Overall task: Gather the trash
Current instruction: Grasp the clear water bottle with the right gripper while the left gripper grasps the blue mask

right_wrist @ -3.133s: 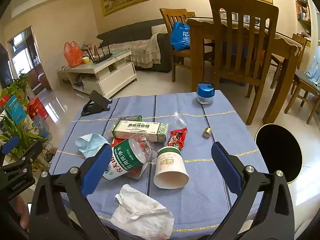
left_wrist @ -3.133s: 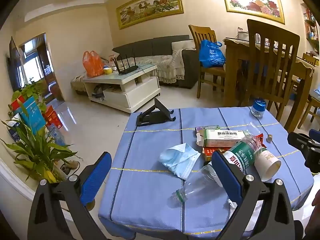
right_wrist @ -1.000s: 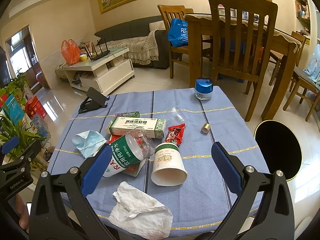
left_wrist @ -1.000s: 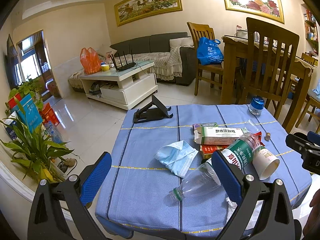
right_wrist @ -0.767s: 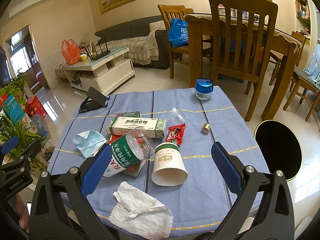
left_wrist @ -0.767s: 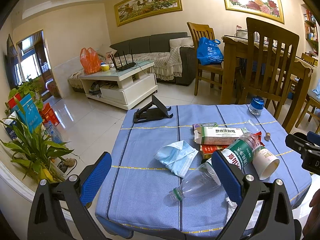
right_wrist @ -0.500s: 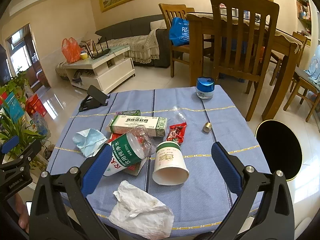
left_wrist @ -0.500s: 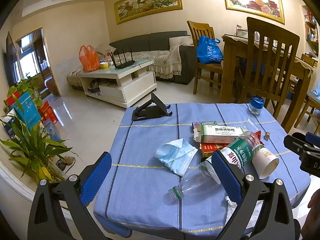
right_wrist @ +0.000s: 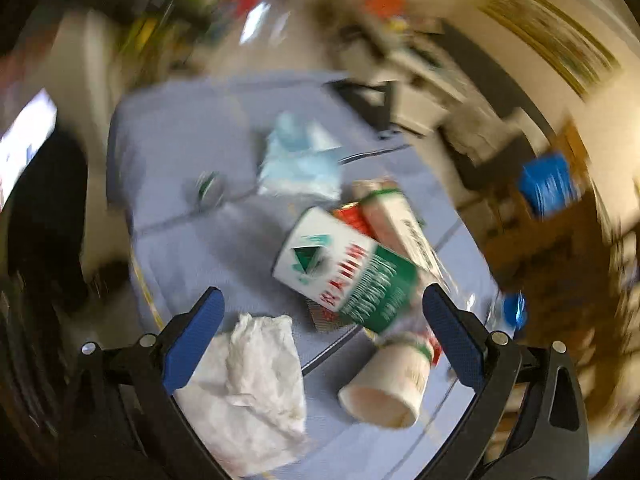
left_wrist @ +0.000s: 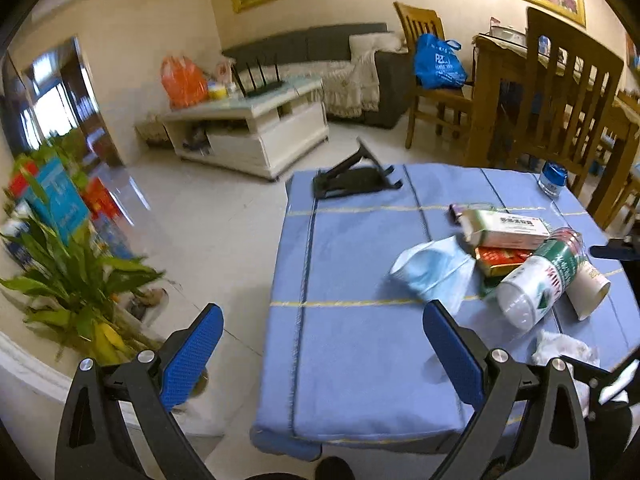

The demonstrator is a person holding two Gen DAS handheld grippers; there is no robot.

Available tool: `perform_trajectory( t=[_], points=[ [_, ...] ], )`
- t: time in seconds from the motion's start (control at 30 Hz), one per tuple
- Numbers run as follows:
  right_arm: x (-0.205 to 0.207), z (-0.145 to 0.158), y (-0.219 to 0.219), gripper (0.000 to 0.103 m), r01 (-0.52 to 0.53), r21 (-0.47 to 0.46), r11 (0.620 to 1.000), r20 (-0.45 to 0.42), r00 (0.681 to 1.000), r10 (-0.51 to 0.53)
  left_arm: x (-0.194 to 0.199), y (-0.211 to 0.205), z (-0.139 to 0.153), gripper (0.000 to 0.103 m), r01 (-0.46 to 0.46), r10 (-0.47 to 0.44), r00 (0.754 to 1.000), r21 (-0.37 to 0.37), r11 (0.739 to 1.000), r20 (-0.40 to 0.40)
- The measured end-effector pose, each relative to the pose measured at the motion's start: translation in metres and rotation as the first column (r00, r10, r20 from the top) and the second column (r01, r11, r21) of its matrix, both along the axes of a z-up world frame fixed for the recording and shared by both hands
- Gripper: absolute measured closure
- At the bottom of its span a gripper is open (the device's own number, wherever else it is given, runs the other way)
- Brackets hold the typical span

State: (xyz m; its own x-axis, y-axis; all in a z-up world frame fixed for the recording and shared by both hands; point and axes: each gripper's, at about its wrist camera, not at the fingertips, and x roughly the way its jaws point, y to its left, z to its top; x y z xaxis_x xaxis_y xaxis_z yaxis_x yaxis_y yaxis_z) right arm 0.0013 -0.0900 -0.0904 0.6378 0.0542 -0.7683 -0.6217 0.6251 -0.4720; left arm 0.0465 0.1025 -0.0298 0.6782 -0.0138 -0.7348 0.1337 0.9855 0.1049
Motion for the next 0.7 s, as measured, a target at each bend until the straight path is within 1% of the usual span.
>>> perform_trajectory(
  t=[0.07,0.13,0.17,0.2,0.23,0.27,0.33,0.4,0.43,0.5,0.57,0.63,0.7],
  points=[
    [0.005,-0.011,0.017,0.005,-0.071,-0.115,0.991,0.006,0.997,0.072,0.007,0.026,-0.004,0.006,-0.028,0.027,1.0,-0.027,0.999,-0.015],
    [0.017,-0.023,0.026,0.006,-0.097,-0.23,0.968,0.008,0.995,0.102,0.009,0.045,-0.005,0.006,-0.045,0.044,0.999,-0.037,0.998,-0.017],
    [0.026,-0.028,0.028,0.006,-0.1,-0.284,0.954,0.007,0.994,0.107,0.01,0.052,-0.005,0.006,-0.046,0.045,0.999,-0.054,0.998,-0.016],
    [0.034,-0.032,0.029,0.008,-0.106,-0.326,0.939,0.004,0.994,0.113,0.009,0.06,-0.006,0.006,-0.044,0.043,0.999,-0.075,0.996,-0.018],
    [0.04,-0.037,0.031,0.013,-0.118,-0.351,0.929,-0.014,0.993,0.121,0.008,0.067,-0.006,0.006,-0.041,0.04,0.999,-0.085,0.996,-0.017],
    [0.044,-0.042,0.033,0.024,-0.143,-0.358,0.923,-0.049,0.99,0.134,0.006,0.072,-0.007,0.006,-0.039,0.038,0.999,-0.084,0.996,-0.012],
    [0.048,-0.052,0.038,0.027,-0.169,-0.391,0.905,-0.072,0.986,0.153,0.002,0.081,-0.007,0.006,-0.039,0.04,0.999,-0.076,0.996,0.006],
    [0.045,-0.062,0.043,0.03,-0.2,-0.462,0.864,-0.067,0.979,0.19,-0.001,0.092,-0.007,0.006,-0.046,0.048,0.999,-0.08,0.996,0.018],
    [0.043,-0.065,0.045,0.03,-0.209,-0.48,0.852,-0.068,0.977,0.201,-0.001,0.098,-0.008,0.006,-0.049,0.051,0.999,-0.098,0.994,0.017],
    [0.041,-0.065,0.046,0.032,-0.214,-0.483,0.849,-0.064,0.976,0.209,0.0,0.106,-0.009,0.006,-0.065,0.067,0.998,-0.128,0.99,0.015],
    [0.037,-0.061,0.047,0.033,-0.213,-0.456,0.864,-0.063,0.976,0.208,0.002,0.11,-0.009,0.006,-0.074,0.079,0.997,-0.147,0.986,0.027],
    [0.03,-0.054,0.048,0.033,-0.209,-0.427,0.88,-0.04,0.976,0.213,0.002,0.109,-0.009,0.006,-0.077,0.084,0.996,-0.144,0.987,0.042],
    [0.024,-0.036,0.046,0.035,-0.2,-0.378,0.904,-0.004,0.977,0.215,0.004,0.106,-0.011,0.006,-0.066,0.073,0.997,-0.137,0.988,0.041]
  ],
)
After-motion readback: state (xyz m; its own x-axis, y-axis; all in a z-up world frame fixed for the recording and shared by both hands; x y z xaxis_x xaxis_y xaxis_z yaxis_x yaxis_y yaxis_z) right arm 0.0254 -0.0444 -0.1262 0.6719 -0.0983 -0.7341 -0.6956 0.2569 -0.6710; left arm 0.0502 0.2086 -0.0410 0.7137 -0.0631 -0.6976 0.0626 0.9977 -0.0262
